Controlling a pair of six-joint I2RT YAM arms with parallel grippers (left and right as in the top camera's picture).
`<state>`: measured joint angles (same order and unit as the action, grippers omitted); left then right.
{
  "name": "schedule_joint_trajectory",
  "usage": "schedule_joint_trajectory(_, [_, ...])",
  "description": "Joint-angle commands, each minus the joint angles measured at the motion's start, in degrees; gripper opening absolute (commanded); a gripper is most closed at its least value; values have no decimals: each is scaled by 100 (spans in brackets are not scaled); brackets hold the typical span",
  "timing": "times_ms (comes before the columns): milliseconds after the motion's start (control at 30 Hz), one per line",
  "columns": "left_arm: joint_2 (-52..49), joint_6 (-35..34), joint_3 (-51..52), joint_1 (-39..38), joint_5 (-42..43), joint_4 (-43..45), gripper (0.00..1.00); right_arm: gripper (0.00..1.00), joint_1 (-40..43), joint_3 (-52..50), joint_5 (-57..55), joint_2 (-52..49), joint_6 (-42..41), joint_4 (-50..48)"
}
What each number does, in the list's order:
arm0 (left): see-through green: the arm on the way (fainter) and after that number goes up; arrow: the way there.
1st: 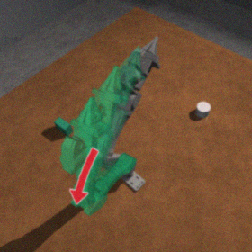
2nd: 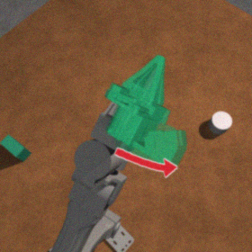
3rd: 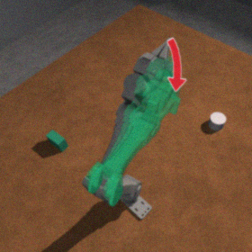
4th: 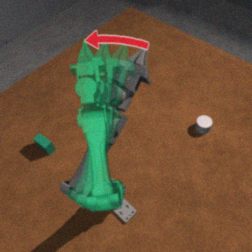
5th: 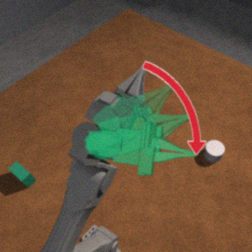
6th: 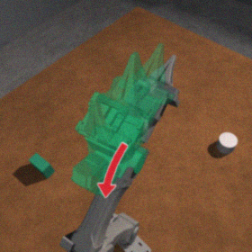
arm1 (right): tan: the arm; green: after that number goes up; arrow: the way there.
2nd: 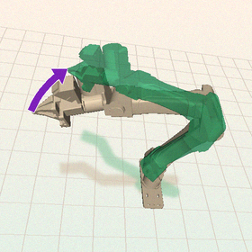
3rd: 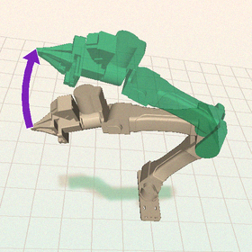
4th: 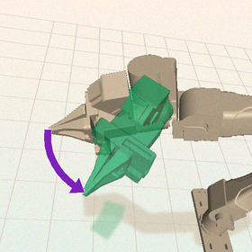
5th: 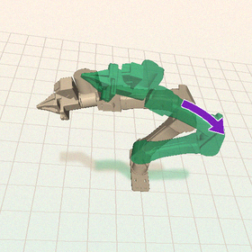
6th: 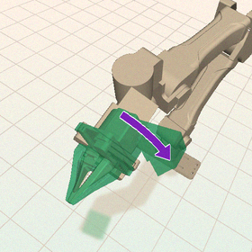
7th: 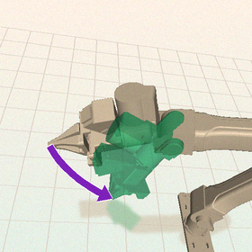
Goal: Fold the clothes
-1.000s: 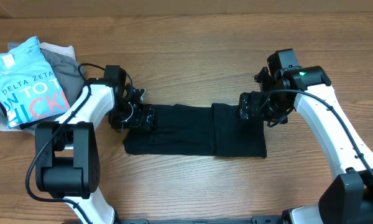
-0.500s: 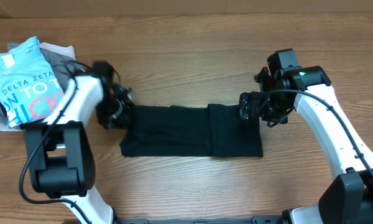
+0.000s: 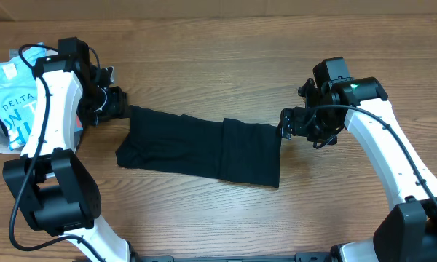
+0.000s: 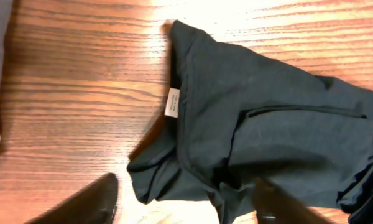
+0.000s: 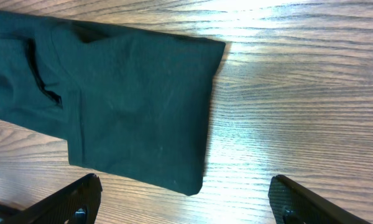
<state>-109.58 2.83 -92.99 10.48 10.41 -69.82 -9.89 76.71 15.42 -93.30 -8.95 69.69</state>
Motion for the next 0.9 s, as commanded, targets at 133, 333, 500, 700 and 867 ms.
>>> schedule_joint_trajectory(133, [20,439,302,-44,-26,291,92,91,0,57,-37,55,22,-15])
schedule_joint_trajectory(333, [20,944,1163,-44,649,1346,96,100,0,57,9,55,22,-81])
schedule_joint_trajectory(500, [20,1263,1775,-44,868,2092,96,100,0,57,133,55,22,-164])
schedule_joint_trajectory(700, [20,1259,2352,-68,1311,2664,93,100,0,57,133,55,20,-142])
schedule_joint_trajectory(867, [17,1257,2658,-313,1405,2785,87,100,0,57,133,55,0,-142])
